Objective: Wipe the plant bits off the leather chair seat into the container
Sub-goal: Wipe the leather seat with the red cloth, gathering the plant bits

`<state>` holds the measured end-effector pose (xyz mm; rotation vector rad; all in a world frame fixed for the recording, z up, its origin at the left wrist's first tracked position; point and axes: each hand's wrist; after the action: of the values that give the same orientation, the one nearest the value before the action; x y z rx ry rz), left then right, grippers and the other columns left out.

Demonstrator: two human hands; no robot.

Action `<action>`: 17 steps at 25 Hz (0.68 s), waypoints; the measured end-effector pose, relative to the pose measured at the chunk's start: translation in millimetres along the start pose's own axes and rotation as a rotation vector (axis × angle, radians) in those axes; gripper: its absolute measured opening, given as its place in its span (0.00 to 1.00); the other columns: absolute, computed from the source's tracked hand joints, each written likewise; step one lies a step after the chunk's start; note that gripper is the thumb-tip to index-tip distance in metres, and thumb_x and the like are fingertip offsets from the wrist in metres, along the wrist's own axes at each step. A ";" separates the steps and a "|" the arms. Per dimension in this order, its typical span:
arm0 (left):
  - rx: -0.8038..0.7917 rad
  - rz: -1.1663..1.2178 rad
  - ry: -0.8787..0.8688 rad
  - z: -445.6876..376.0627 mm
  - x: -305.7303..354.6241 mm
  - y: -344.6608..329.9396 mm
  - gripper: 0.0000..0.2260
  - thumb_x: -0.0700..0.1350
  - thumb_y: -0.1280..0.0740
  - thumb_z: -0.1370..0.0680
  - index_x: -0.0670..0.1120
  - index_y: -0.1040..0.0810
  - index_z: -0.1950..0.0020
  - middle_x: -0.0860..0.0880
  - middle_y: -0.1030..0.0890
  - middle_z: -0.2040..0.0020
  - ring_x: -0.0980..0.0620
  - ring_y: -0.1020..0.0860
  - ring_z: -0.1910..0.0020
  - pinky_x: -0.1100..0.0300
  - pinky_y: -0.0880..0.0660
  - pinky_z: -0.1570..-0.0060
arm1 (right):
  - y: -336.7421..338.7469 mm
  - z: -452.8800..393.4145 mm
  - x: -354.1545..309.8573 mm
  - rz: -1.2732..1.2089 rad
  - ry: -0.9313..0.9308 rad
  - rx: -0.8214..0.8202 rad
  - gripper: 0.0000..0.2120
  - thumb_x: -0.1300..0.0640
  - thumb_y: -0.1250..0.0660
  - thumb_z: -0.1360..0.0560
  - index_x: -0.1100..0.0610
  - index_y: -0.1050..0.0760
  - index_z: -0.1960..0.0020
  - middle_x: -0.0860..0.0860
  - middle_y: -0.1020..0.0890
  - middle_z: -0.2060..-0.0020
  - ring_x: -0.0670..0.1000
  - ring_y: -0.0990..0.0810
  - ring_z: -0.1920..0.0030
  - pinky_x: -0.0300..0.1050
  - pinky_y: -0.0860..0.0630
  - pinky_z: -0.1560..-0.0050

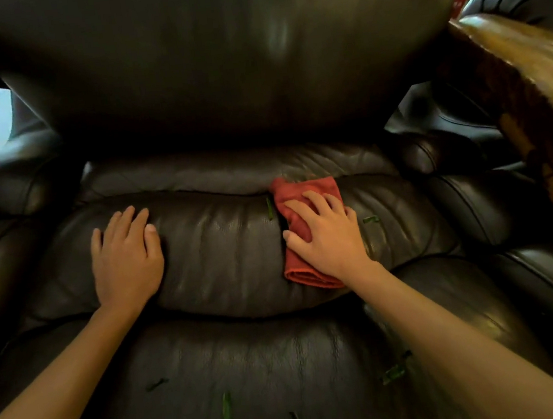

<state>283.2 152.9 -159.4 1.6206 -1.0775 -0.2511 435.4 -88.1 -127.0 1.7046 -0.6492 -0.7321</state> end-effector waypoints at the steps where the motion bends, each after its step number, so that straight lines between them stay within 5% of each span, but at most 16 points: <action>1: 0.004 -0.002 -0.001 0.2 0.2 -0.4 0.24 0.50 0.51 0.22 0.41 0.30 0.31 0.41 0.31 0.29 0.43 0.37 0.27 0.45 0.47 0.28 | -2.1 1.6 0.5 0.020 0.004 0.058 0.28 0.36 0.46 0.29 0.46 0.31 0.33 0.53 0.28 0.33 0.61 0.32 0.34 0.60 0.32 0.41; 17: 0.019 -0.019 -0.001 0.4 1.1 -1.8 0.24 0.50 0.51 0.22 0.41 0.31 0.31 0.41 0.31 0.29 0.43 0.37 0.27 0.45 0.47 0.28 | 1.0 -17.6 3.9 0.149 0.178 0.151 0.20 0.41 0.38 0.27 0.59 0.23 0.52 0.57 0.18 0.59 0.59 0.19 0.57 0.51 0.26 0.60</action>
<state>284.5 151.8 -160.8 1.6486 -1.0684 -0.2545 451.1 -80.1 -123.2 1.8130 -0.7120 -0.4299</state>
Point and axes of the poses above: each hand's wrist, its own z-axis away from the middle knuckle, its own y-axis out of the back of the hand, x = y × z
